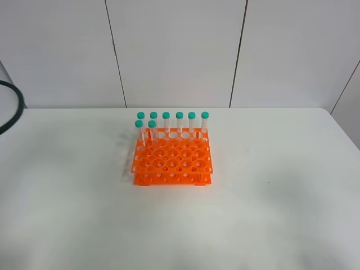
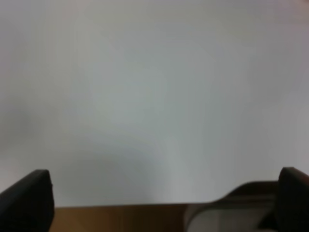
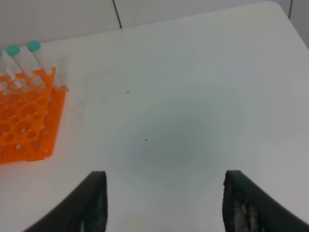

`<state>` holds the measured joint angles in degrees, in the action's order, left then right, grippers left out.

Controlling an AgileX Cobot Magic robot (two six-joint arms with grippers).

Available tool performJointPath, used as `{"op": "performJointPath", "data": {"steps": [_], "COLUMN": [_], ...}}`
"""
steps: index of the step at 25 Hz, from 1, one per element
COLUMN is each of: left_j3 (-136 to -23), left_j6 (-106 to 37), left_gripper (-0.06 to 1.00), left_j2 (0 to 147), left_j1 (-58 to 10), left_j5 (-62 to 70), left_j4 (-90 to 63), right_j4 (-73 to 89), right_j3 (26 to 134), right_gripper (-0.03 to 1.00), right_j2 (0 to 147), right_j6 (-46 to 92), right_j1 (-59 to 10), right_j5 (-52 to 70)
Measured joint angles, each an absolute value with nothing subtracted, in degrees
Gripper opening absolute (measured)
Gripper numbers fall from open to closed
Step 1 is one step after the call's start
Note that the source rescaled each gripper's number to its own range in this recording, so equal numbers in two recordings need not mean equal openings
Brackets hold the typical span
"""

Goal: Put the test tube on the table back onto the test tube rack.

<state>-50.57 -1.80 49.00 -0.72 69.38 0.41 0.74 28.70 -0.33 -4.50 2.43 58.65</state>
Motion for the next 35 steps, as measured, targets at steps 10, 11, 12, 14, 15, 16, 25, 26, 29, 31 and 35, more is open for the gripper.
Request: {"op": "performJointPath", "data": {"steps": [10, 11, 12, 14, 15, 16, 25, 26, 29, 31, 35], "left_j3": [-47.6, -46.1, -44.37, -41.08, -39.44, -37.92, -29.71, -29.15, -28.51, -28.51, -28.34], "left_j6": [-3.01, -3.01, -3.01, -3.01, -3.01, -3.01, -3.19, -3.19, -3.21, -3.26, -3.26], "left_gripper": [1.0, 1.0, 1.0, 1.0, 1.0, 1.0, 1.0, 1.0, 1.0, 1.0, 1.0], "left_j2": [30.47, 28.46, 26.43, 22.94, 21.28, 19.81, 10.78, 10.01, 7.62, 5.39, 0.6], "left_j1": [-0.72, -0.72, -0.72, -0.72, -0.72, -0.72, -0.72, -0.72, -0.72, -0.72, -0.72], "left_j5": [69.7, 69.7, 69.61, 67.81, 66.85, 66.04, 61.28, 61.28, 61.15, 61.03, 60.99], "left_j4": [-0.51, -1.45, -2.57, -4.41, -4.76, -4.76, -4.47, -4.47, -4.52, -4.52, -4.52], "right_j4": [0.76, 0.76, 0.76, 0.76, 0.76, 0.76, 0.81, 0.81, 0.81, 0.81, 0.81], "right_j3": [28.7, 28.7, 28.7, 28.7, 28.7, 28.7, 28.7, 28.7, 28.7, 28.7, 28.7], "right_gripper": [0.67, 0.67, 0.67, 0.67, 0.67, 0.67, 0.67, 0.67, 0.67, 0.67, 0.67], "right_j2": [-0.33, -0.33, -0.33, -0.33, -0.33, -0.33, -0.33, -0.33, -0.33, -0.33, -0.33], "right_j6": [-4.5, -4.5, -4.5, -4.5, -4.5, -4.5, -4.5, -4.5, -4.5, -4.5, -4.5], "right_j1": [2.43, 2.43, 2.43, 2.43, 2.43, 2.43, 2.43, 2.43, 2.43, 2.43, 2.43], "right_j5": [58.65, 58.65, 58.65, 58.65, 58.65, 58.65, 58.65, 58.65, 58.65, 58.65, 58.65]}}
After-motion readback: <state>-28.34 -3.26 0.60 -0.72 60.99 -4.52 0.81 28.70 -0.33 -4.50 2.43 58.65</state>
